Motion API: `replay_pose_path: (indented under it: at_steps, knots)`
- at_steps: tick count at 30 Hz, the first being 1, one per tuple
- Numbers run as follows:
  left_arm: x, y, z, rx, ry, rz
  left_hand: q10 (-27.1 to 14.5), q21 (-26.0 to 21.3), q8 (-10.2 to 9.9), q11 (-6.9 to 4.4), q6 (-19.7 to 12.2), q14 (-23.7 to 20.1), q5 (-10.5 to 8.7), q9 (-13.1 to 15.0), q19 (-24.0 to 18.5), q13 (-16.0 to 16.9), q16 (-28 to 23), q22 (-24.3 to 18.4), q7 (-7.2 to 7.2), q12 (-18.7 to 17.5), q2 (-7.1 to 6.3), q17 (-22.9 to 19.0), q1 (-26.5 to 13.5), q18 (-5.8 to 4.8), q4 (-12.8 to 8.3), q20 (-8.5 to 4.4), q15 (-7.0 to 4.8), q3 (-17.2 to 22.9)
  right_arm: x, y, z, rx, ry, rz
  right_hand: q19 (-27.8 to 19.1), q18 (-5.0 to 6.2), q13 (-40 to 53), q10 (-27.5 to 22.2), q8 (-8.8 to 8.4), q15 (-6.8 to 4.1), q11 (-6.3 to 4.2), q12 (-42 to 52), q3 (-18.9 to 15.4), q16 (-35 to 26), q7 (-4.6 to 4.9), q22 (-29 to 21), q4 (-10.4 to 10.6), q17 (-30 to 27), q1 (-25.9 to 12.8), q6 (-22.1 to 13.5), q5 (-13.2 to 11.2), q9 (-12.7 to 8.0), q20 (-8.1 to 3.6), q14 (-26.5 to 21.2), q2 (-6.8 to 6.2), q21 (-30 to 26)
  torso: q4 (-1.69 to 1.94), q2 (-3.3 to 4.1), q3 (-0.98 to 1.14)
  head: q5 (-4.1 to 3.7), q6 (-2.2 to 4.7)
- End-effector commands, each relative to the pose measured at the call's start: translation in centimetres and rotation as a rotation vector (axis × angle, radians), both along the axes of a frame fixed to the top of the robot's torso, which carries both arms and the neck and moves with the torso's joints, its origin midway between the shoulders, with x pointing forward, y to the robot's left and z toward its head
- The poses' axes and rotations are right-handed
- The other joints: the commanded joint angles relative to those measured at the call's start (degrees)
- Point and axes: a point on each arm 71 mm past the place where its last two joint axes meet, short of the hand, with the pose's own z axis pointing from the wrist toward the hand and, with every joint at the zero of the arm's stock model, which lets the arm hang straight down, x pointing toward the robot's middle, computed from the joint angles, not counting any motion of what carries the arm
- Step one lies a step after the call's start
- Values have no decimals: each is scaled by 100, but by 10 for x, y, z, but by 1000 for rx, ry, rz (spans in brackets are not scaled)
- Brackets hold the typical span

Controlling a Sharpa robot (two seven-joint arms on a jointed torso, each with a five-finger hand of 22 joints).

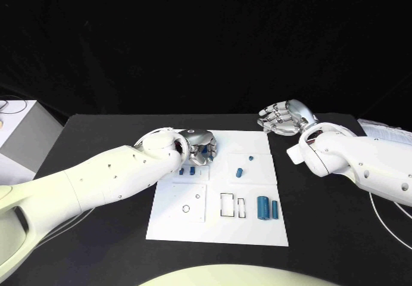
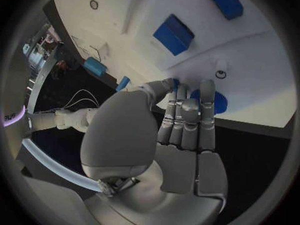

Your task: Assemble the parts on the task board

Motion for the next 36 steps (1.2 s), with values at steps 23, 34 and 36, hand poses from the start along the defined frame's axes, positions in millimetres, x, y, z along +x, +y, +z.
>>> replay_pose_path:
  at_steps: [23,34,36]
  knots:
    - [-9,6,10,-78,-36,-34,797,343,-337,27,344,303,29,148,229,-148,131,397,58,-1006,113,144,-60,-22,-392,7,17,208,0,1,1,1,-8,19,38,72,-17,-7,20,-2,20,32,18,-45,104,-18,-19,-8,2,-26,45,-11,18,30,15,-13,4,0,-5,-1,34]
    - [-11,27,45,-122,-70,-8,867,320,-383,31,401,256,23,166,156,-152,113,337,56,-1169,89,57,-132,-8,-406,17,27,193,0,-2,1,-1,-8,12,38,72,-17,-7,20,-2,20,32,18,-45,104,-18,-19,-8,2,-26,45,-11,18,30,15,-13,20,-11,-10,0,29]
    - [-12,30,50,-120,-73,-5,874,323,-386,31,408,260,21,169,157,-153,116,344,54,-1186,86,67,-140,-10,-406,18,27,189,0,-3,1,-1,-8,12,38,72,-21,-7,20,-1,20,33,21,-48,104,-22,-19,-8,-1,-26,51,-11,18,31,16,-13,17,-10,-10,6,30]
